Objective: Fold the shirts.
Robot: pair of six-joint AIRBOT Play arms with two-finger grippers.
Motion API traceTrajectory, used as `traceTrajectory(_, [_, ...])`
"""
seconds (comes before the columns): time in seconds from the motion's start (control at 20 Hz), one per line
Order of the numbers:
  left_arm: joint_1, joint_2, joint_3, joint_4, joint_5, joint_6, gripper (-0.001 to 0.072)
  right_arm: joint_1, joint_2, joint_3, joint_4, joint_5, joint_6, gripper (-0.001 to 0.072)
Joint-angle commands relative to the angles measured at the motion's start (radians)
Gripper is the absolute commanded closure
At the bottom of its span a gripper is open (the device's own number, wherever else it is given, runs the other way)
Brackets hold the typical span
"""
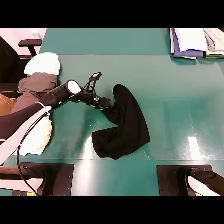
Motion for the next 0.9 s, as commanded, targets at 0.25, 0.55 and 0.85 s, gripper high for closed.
traceTrajectory(0.25, [0.192,0.064,0.085,0.179,0.011,-0.107,0.0681,0.0,0.063,-0.186,-0.081,0.138,0.1,0.0694])
traceTrajectory(0.55, [0.356,0.138,0.111,0.266,-0.01,-0.08,0.068,0.0,0.189,-0.909,-0.051,0.005,0.183,0.0155])
traceTrajectory(0.85, [0.355,0.135,0.111,0.296,-0.03,-0.08,0.0681,0.001,0.015,-1.32,0.491,-0.38,0.002,0.0267])
